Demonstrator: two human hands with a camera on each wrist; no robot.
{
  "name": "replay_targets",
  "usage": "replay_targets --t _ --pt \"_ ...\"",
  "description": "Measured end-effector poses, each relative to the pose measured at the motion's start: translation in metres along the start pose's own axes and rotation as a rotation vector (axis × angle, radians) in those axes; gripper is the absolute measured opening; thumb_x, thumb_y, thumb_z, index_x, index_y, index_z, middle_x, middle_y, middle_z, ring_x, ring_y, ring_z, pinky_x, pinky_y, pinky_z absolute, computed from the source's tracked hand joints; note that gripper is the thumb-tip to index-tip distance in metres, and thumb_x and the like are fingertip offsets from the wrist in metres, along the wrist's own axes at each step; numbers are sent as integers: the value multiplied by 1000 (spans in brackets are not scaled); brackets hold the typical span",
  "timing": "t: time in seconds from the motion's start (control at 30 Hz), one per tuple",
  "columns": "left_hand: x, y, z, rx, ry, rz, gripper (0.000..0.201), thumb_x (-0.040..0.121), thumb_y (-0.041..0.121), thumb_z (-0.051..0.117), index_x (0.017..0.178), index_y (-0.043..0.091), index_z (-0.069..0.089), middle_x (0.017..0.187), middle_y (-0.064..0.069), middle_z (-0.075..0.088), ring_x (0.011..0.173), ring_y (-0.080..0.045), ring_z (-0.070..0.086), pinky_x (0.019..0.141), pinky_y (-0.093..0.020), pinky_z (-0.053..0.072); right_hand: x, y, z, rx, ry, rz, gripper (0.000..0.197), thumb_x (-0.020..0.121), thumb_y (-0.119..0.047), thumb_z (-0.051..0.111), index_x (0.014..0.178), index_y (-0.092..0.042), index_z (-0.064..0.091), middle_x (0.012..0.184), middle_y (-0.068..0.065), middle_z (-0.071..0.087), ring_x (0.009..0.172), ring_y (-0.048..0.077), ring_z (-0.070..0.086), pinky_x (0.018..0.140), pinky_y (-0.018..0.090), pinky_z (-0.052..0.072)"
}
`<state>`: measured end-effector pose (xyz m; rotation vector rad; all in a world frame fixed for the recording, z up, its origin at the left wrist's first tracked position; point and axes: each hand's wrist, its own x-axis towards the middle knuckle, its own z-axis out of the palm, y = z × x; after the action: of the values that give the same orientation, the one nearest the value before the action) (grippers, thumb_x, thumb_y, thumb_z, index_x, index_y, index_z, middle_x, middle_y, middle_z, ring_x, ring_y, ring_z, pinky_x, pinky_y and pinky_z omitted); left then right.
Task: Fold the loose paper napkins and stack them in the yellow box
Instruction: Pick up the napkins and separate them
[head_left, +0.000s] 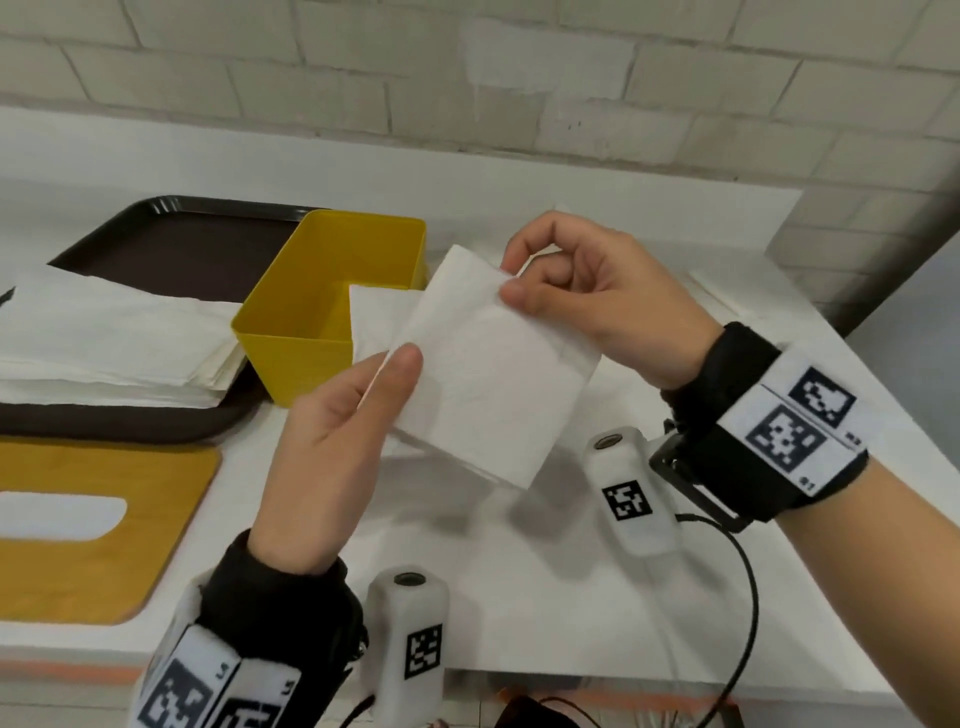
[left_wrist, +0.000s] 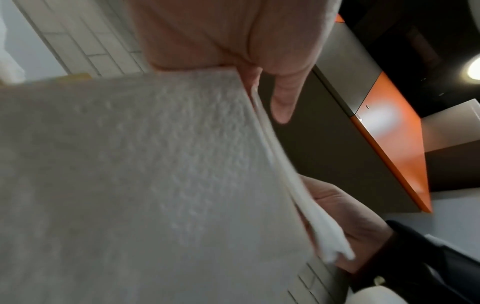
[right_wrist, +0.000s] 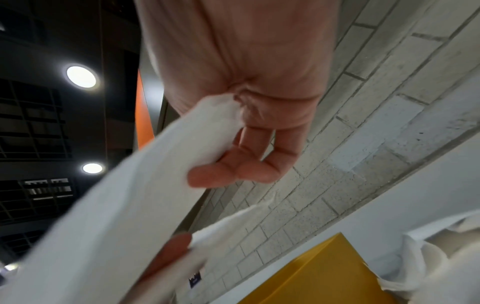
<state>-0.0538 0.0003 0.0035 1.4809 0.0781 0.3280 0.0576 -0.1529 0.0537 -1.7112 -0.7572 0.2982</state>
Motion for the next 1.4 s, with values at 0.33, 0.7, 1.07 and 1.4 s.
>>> replay_targets --t 0.33,0.7,1.07,1.4 --pt "-2 -10 8 85 15 45 34 81 39 46 75 17 71 77 10 72 74 -3 64 67 -17 48 -13 18 9 -413 304 -130 20 83 -12 64 73 -29 59 80 -17 58 70 -1 54 63 8 38" --pt "3 -16 14 26 69 -19 29 93 28 42 83 26 68 83 17 72 83 2 66 72 -11 49 -24 7 -3 -10 -12 47 15 93 -9 49 99 -21 43 51 -10 56 44 6 53 44 22 43" --pt "8 -20 18 13 13 -36 21 86 33 61 101 21 69 98 12 72 99 -8 65 84 -28 47 -28 11 -21 298 -168 53 19 86 5 44 97 -4 56 66 -15 64 66 1 62 77 34 57" --pt "13 -26 18 144 -79 140 81 61 59 71 133 32 46 135 9 51 128 -12 45 105 -46 39 -24 8 -29 739 -111 92 39 75 16 40 111 5 52 94 12 68 98 25 67 84 33 54"
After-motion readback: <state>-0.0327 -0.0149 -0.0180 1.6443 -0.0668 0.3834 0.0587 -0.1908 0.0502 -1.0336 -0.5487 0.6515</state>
